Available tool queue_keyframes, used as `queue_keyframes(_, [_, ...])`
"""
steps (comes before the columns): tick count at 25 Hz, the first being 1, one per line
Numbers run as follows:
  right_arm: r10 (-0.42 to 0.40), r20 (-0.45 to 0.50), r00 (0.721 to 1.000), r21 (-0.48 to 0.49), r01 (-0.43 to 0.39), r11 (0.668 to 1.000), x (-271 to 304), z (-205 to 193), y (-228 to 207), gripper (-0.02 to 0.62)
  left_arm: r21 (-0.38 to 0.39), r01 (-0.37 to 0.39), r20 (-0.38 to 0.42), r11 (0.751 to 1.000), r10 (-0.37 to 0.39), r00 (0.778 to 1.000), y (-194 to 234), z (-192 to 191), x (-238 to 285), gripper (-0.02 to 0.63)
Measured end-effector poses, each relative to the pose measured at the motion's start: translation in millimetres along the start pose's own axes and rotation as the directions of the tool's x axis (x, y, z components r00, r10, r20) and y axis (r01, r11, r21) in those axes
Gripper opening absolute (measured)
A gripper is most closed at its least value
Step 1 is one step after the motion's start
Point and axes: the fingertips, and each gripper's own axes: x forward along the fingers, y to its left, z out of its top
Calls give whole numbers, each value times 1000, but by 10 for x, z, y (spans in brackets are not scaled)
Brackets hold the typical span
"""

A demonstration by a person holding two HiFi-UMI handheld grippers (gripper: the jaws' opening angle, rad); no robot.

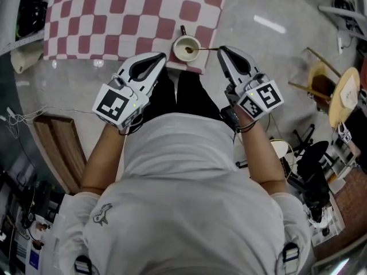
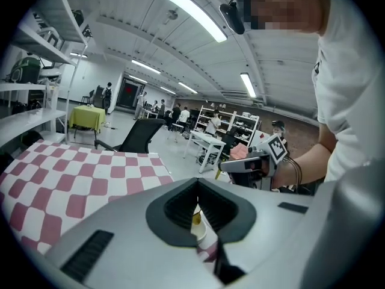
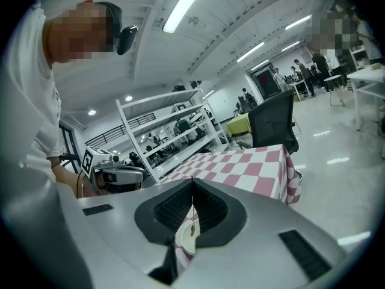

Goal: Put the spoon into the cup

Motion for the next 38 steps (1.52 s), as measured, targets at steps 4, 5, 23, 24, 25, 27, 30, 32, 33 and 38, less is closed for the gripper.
queue_keyframes(4, [0, -32, 999, 32, 1, 1000, 26, -237, -68, 33, -22, -4, -21, 1000, 4, 1000, -1, -161, 38, 14])
queue_keyframes(5, [1, -37, 999, 38, 1, 999, 39, -281, -83, 33, -26, -4, -27, 1000, 3, 1000, 0, -198, 51, 14])
queue_keyframes(23, [-1, -65, 998, 140, 10, 990, 243, -701, -248, 34, -63, 31, -81, 998, -36, 996, -140, -513, 255, 14])
queue_keyframes(24, [-5, -68, 998, 146, 15, 989, 255, -717, -261, 34, -68, 30, -84, 997, -36, 996, -141, -529, 252, 14])
queue_keyframes(25, [-9, -70, 998, 154, 20, 988, 265, -733, -279, 35, -71, 29, -87, 997, -35, 996, -140, -545, 253, 14])
queue_keyframes(27, [-16, -72, 997, 171, 28, 985, 275, -755, -311, 35, -72, 31, -91, 997, -38, 995, -140, -566, 259, 14])
queue_keyframes(30, [-21, -78, 997, 181, 35, 983, 283, -777, -316, 35, -77, 34, -94, 996, -41, 995, -142, -580, 254, 14])
queue_keyframes(32, [-23, -82, 996, 193, 39, 980, 306, -800, -317, 35, -77, 36, -91, 996, -43, 995, -135, -582, 248, 14])
queue_keyframes(33, [-24, -83, 996, 198, 40, 979, 319, -812, -320, 35, -75, 38, -89, 996, -44, 995, -134, -580, 250, 14])
queue_keyframes(38, [-40, -82, 996, 209, 57, 976, 327, -821, -348, 114, -81, 43, -86, 996, -50, 995, -159, -570, 270, 14])
